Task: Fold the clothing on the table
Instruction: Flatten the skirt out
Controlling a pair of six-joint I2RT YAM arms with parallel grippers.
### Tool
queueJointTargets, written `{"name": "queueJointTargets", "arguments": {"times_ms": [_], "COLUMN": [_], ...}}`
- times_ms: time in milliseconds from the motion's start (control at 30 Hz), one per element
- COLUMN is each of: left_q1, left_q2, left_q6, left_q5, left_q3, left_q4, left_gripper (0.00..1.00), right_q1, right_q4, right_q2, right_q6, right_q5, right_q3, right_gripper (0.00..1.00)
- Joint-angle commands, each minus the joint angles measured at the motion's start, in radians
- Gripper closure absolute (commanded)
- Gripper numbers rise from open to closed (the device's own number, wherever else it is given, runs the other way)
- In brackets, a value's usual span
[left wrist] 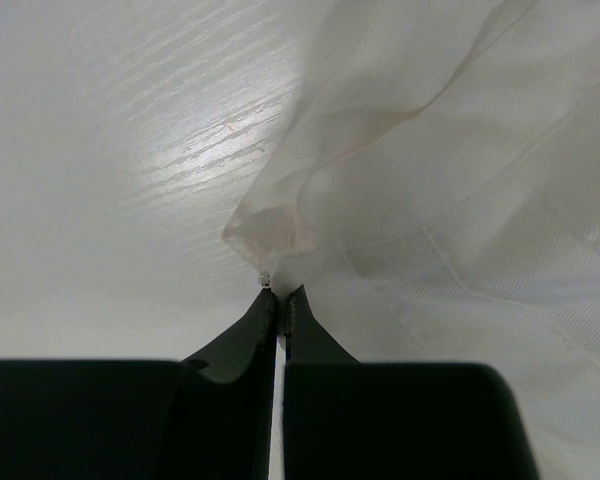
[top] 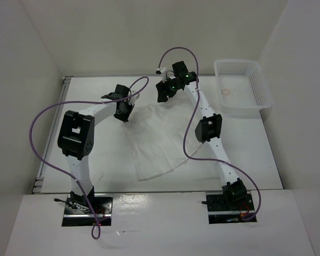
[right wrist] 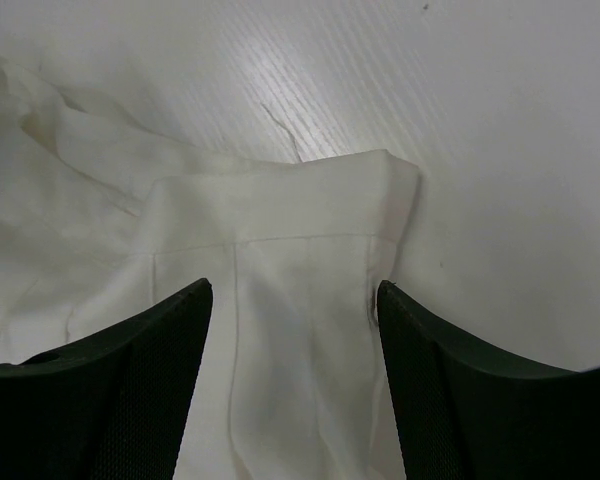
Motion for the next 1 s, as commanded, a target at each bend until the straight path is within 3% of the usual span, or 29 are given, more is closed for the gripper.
{"name": "queueJointTargets", "arguments": {"times_ms": [0,267,367,400,433,500,533,600,633,800,967], "left_q1": [-0.005,-0.005,-0.005,-0.005,-0.005,-0.005,-0.005,-0.005,-0.005,-0.005,0.039], "left_q2": [-0.048,-0.048,-0.048,-0.048,-0.048,-0.048,-0.048,-0.048,-0.048,-0.107,-0.233], "left_q6": [0.004,0.004,0.004,0.004,0.004,0.004,0.004,0.004,0.004,0.004,0.004], "left_q5": [0.024,0.033,0.033,0.033,0.033,0.033,0.033,0.033,0.033,-0.001,-0.01], "left_q3": [-0.009,-0.009,-0.018,-0.018,-0.018,-0.018,-0.018,-0.018,-0.018,-0.018,-0.018], "left_q4": [0.012,0.012,0.012,0.012,0.022,0.022,0.022,0.022,0.022,0.031,0.04], "left_gripper": [1.0,1.0,1.0,1.0,1.0,1.0,1.0,1.0,1.0,1.0,1.0], "right_q1": [0.01,0.029,0.029,0.029,0.029,0.029,0.038,0.038,0.038,0.038,0.011], "right_q4": [-0.038,-0.029,-0.02,-0.011,-0.011,0.01,0.011,0.021,0.021,-0.015,-0.051], "right_q2": [-0.046,-0.01,0.009,0.01,0.019,0.028,0.028,0.037,0.037,0.002,-0.151], "right_q6": [-0.01,-0.028,-0.028,-0.028,-0.028,-0.028,-0.028,-0.019,-0.019,-0.01,0.079], "right_q5": [-0.075,0.02,0.052,0.061,0.086,0.115,0.13,0.172,0.189,0.215,0.184], "right_q3": [0.047,0.047,0.047,0.047,0.047,0.047,0.047,0.047,0.047,0.047,0.047], "right_gripper": [0.28,0.29,0.37,0.41,0.53,0.67,0.82,0.97,1.0,1.0,1.0]}}
